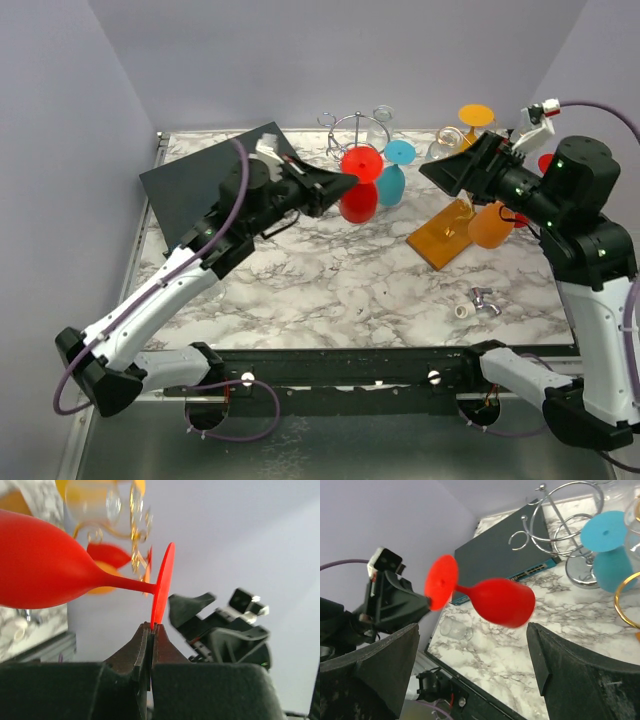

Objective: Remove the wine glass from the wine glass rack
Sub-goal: Place the wine glass at the center of the board.

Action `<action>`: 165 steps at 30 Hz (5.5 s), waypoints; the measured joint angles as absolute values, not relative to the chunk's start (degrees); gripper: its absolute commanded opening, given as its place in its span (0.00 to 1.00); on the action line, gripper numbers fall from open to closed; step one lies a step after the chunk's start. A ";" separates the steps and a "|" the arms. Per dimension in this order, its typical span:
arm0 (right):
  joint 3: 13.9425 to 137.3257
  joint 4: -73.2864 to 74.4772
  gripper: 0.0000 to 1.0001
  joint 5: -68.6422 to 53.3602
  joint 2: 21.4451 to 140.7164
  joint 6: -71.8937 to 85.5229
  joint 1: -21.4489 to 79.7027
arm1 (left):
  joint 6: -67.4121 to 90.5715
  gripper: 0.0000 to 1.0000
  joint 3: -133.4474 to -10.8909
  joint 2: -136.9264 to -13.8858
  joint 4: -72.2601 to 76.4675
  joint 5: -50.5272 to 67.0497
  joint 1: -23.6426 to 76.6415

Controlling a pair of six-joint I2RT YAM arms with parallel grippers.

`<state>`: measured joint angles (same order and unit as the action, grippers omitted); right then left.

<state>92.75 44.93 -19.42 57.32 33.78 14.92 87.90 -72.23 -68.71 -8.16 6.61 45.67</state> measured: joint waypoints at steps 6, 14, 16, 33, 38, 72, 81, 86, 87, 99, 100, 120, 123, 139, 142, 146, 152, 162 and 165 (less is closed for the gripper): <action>90.56 37.12 0.95 -25.45 61.98 37.63 15.05 | 89.12 0.00 -73.08 -63.68 -9.65 11.42 32.05; 92.58 29.78 0.95 -22.13 69.14 39.48 27.27 | 95.00 0.00 -77.41 -66.17 -7.66 22.24 18.20; 92.33 27.68 0.95 -20.86 70.72 39.68 29.56 | 97.49 0.00 -78.08 -67.11 -5.23 24.51 17.02; 77.47 3.33 1.00 -15.42 70.08 45.58 29.63 | 114.93 0.00 -78.24 -68.95 14.02 30.74 16.58; 73.80 -6.15 1.00 -16.60 69.69 48.56 29.63 | 116.60 0.00 -78.17 -68.90 15.86 31.14 16.58; 68.42 -44.99 0.00 -27.64 70.50 63.09 29.69 | 119.09 0.71 -69.19 -64.47 24.23 29.76 18.13; 82.63 -11.84 0.00 -19.57 70.30 49.50 29.65 | 107.87 0.99 -64.77 -60.55 11.00 29.87 18.61; 93.10 6.57 0.00 -13.50 73.65 42.87 31.18 | 89.14 0.99 -70.85 -57.78 -10.17 23.18 18.37; 94.65 9.93 0.00 -12.19 74.46 41.74 31.99 | 86.52 0.99 -72.23 -57.30 -13.82 21.23 18.37; 113.95 36.56 0.00 3.14 93.14 32.82 49.04 | 56.16 0.99 -91.81 -51.94 -46.17 -10.50 18.33; 115.39 38.00 0.00 3.70 95.13 32.47 49.95 | 54.94 0.99 -92.40 -51.46 -47.29 -11.70 18.33; 138.69 53.17 0.00 6.72 128.92 26.72 57.23 | 46.61 0.99 -100.49 -48.21 -51.62 -15.07 18.33; 138.80 53.25 0.00 6.52 130.26 26.15 57.39 | 46.44 0.99 -100.42 -47.92 -51.68 -15.05 18.33; 141.16 53.36 0.12 6.11 136.31 24.53 58.57 | 46.37 0.99 -98.35 -47.42 -51.96 -15.07 18.33; 141.25 53.34 0.24 6.07 136.33 24.40 58.57 | 46.28 0.99 -98.26 -47.40 -51.94 -15.07 18.33; 141.58 53.30 0.32 5.85 136.33 24.27 58.57 | 46.19 0.99 -97.93 -47.40 -51.92 -15.05 18.33; 142.67 53.21 0.41 5.45 136.35 24.01 58.57 | 46.02 0.99 -97.69 -47.42 -51.90 -15.05 18.33; 143.11 51.70 0.56 4.64 136.38 24.29 59.00 | 45.76 0.99 -97.69 -47.42 -51.92 -15.07 18.33; 143.15 51.05 0.60 4.62 136.35 24.53 59.27 | 45.74 0.99 -97.69 -47.42 -51.92 -15.07 18.33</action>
